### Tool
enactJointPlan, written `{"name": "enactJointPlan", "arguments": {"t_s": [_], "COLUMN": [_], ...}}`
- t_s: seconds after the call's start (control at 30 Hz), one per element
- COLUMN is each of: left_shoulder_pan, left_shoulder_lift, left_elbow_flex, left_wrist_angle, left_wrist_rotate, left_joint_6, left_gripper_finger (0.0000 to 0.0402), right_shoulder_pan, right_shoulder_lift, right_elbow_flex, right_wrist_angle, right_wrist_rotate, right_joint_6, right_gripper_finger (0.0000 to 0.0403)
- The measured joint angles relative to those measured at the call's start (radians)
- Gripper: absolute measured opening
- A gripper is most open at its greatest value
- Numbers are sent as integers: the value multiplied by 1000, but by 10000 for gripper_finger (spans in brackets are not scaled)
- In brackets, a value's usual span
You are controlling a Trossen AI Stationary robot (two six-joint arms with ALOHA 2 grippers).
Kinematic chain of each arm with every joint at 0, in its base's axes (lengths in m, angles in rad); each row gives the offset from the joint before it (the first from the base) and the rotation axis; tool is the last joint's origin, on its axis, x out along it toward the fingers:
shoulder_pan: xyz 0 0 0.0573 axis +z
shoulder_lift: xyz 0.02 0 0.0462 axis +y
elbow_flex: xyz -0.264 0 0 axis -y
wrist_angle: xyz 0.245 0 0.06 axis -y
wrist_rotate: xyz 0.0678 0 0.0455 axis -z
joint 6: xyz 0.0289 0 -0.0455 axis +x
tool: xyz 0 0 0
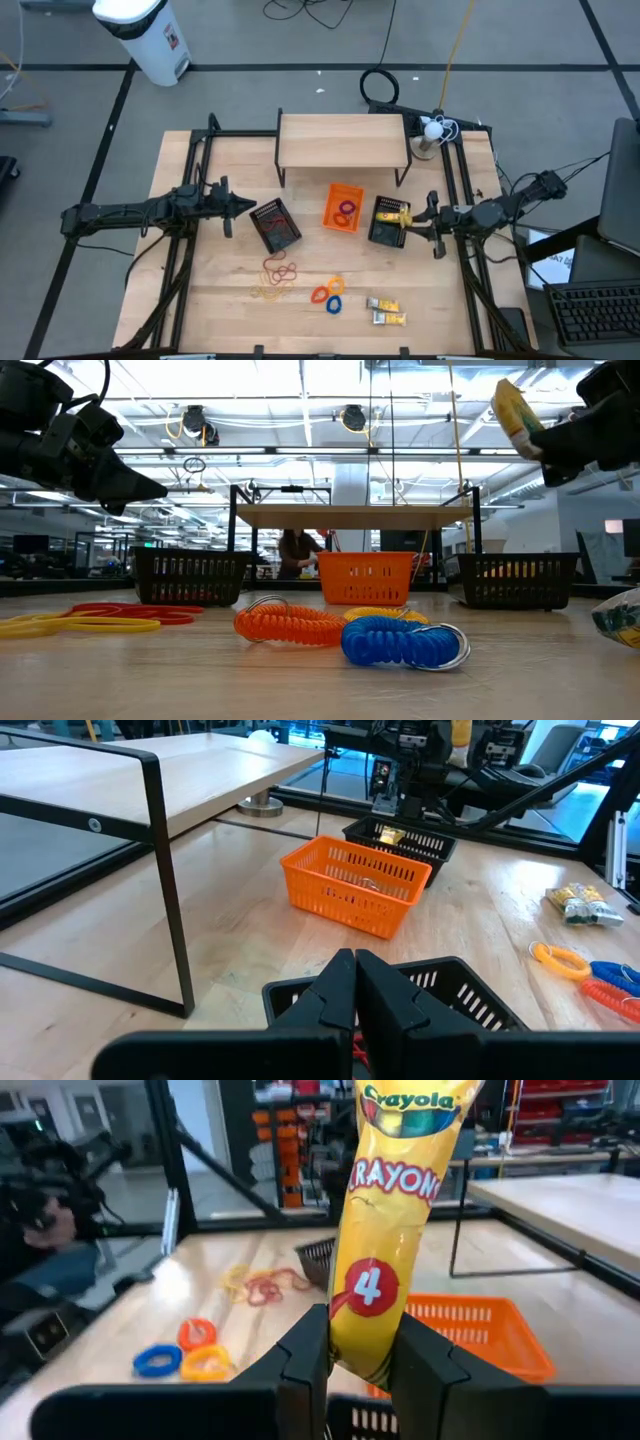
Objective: Pick & Place Office Desk Supplies
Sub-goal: Put the crayon box into the right black bin
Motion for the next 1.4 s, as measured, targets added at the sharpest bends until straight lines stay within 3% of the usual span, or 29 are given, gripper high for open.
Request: {"name": "enactJointPlan", "arguments": {"t_s": [0.3, 0.47, 0.73, 1.03, 1.17, 1.4], "left_shoulder_pan": [0, 0, 0, 0, 0, 0], "left_shoulder_lift": [0, 0, 0, 0, 0, 0], "left_elbow_flex": [0, 0, 0, 0, 0, 0], "left_wrist_angle": [0, 0, 0, 0, 0, 0], "left_wrist_rotate": [0, 0, 0, 0, 0, 0], "left_joint_6": [4, 0, -1, -7, -7, -3], "left_gripper_finger": [10, 10, 10, 10, 10, 10], "right_shoulder_pan": [-35, -57, -96, -184, -213, -258], "right_shoulder_lift": [5, 100, 513, 1044, 1165, 1250], "right_elbow_flex": [1, 82, 330, 666, 755, 831], "right_wrist_angle": [2, -25, -237, -713, -793, -916], "right_wrist_rotate": [1, 5, 43, -4, -93, -252], "right_joint_6": [-32, -63, 51, 318, 361, 425], "right_gripper_finger": [67, 70, 68, 71, 69, 70]}}
